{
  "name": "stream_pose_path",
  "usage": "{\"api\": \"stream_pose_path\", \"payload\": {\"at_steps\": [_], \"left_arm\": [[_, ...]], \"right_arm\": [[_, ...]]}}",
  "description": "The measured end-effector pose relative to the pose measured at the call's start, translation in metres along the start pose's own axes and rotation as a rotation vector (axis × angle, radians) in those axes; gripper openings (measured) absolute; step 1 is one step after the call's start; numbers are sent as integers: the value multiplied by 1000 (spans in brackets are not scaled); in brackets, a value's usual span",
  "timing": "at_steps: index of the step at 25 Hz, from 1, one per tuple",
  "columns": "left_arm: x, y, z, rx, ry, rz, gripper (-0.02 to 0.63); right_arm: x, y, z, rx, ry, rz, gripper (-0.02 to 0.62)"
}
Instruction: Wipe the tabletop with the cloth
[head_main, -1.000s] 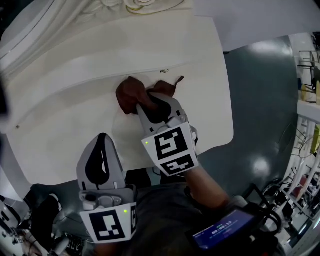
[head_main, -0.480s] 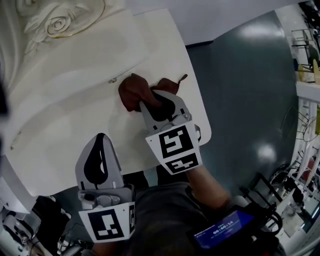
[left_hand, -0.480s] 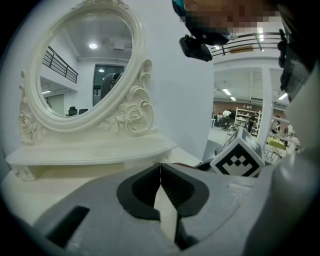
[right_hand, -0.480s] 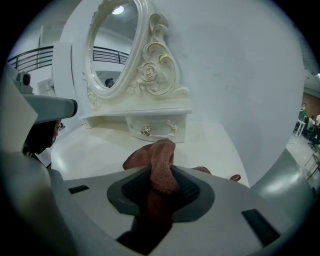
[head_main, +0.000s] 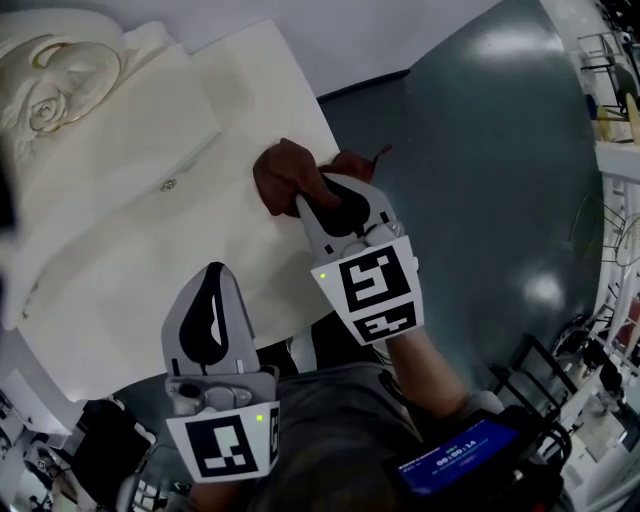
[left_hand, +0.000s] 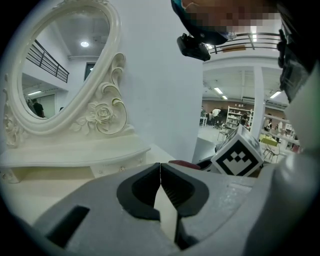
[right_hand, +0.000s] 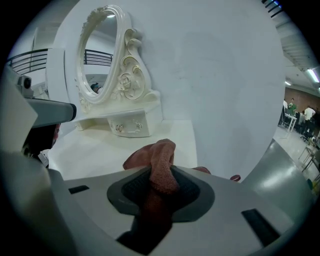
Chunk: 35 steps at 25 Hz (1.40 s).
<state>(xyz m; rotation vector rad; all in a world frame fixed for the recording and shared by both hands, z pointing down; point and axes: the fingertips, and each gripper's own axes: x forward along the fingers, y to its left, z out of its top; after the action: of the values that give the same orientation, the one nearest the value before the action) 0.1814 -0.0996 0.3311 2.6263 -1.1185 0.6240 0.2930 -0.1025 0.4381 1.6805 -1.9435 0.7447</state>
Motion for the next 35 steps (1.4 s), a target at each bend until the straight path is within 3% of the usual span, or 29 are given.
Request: {"api": "stream_pose_path", "payload": {"at_steps": [6,13,35], "left_arm": [[9,-27,-12,-12,3,-5,15],[-6,-21,-17,-22,-3,-4,15],[-91,6,-53,13,-13,-77,15]], "right_arm": [[-14,-20,-23,-1,3,-4,110],[-29,-19,-27,21,0,-43,110],[-84,32,-80,94,15,-247,109]]}}
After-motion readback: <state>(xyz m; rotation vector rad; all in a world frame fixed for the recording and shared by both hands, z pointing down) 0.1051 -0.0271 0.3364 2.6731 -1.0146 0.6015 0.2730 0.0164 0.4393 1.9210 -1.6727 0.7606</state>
